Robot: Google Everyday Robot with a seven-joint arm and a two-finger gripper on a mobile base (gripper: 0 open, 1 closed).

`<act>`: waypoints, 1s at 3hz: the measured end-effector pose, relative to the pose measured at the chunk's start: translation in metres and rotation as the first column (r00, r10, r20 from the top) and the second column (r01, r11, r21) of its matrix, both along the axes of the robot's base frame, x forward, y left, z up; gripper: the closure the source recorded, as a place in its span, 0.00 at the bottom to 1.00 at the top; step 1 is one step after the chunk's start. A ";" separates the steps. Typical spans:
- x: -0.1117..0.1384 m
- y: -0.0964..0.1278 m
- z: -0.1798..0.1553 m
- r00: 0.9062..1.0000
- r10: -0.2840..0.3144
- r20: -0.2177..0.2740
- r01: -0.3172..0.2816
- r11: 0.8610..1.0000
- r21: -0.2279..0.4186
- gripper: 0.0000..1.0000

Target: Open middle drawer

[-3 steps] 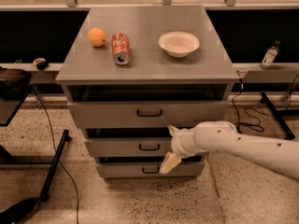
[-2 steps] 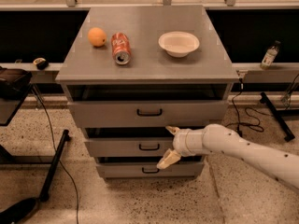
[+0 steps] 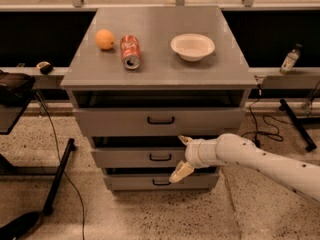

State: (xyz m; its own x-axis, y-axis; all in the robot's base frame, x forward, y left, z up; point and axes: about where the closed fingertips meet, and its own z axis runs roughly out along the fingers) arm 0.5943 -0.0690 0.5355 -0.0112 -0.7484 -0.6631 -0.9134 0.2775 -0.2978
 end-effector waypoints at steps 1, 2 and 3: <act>0.006 -0.010 -0.023 0.995 0.092 0.027 -0.089 0.990 -0.107 0.00; 0.010 -0.023 -0.043 0.971 0.226 0.071 -0.204 0.950 -0.235 0.00; 0.010 -0.023 -0.043 0.971 0.226 0.071 -0.204 0.950 -0.235 0.00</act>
Offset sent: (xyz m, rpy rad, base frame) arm 0.0174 -0.0426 -0.0592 -0.3509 -0.1609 0.3354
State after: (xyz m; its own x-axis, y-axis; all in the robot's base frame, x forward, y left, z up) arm 0.6044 -0.0925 0.4928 0.2220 -0.8555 -0.4678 -0.9081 -0.0067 -0.4187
